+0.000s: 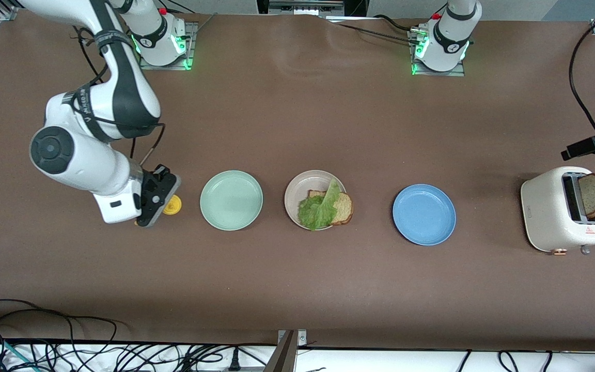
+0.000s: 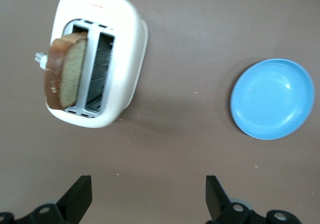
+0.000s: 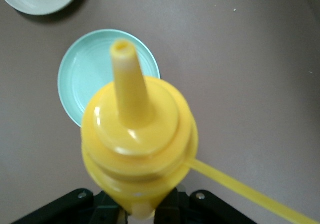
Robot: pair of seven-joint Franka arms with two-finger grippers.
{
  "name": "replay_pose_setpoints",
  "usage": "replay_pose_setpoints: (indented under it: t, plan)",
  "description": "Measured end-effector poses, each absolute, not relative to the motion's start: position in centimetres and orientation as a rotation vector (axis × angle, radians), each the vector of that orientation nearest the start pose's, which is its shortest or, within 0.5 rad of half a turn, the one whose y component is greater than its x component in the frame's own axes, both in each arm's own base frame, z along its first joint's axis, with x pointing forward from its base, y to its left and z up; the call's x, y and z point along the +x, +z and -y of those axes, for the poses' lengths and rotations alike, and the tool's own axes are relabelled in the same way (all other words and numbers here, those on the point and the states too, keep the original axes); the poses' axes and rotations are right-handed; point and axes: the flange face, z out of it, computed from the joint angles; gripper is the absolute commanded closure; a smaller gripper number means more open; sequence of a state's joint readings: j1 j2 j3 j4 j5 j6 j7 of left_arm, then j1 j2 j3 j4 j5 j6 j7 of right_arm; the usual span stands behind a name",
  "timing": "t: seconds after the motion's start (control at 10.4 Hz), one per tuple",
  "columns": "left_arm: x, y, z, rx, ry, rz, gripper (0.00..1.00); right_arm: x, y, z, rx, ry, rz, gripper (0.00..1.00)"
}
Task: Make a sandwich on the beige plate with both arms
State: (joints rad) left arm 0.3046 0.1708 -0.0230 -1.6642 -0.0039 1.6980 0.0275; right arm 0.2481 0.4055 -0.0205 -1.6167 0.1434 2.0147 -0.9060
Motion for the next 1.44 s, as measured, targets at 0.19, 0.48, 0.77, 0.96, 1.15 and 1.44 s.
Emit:
replay_pose_setpoints:
  t: [0.19,0.48,0.77,0.96,1.15,1.44]
  plan:
    - [58.5,46.2,-19.8,-3.150,0.196,0.264,0.00,64.0,36.6,-14.8,-2.554,-0.081,1.580,1.00]
    - [59.0,43.8,-24.6,-3.073,0.146,0.017,0.00,63.8,33.8,-14.0,-2.471,-0.138,1.571,1.00]
    - [60.7,40.9,-26.0,-3.045,0.039,-0.001,0.00,63.8,29.1,-13.2,-2.391,-0.181,1.558,1.00]
    - [61.1,38.4,-26.7,-3.109,0.018,0.063,0.09,64.0,27.2,-12.5,-2.372,-0.183,1.570,1.00]
    - [60.8,36.4,-27.9,-3.144,0.035,0.108,0.49,64.0,25.8,-12.0,-2.345,-0.196,1.548,1.00]
    - [59.9,35.8,-29.9,-3.147,0.044,0.116,1.00,64.1,24.5,-11.2,-2.326,-0.197,1.550,1.00]
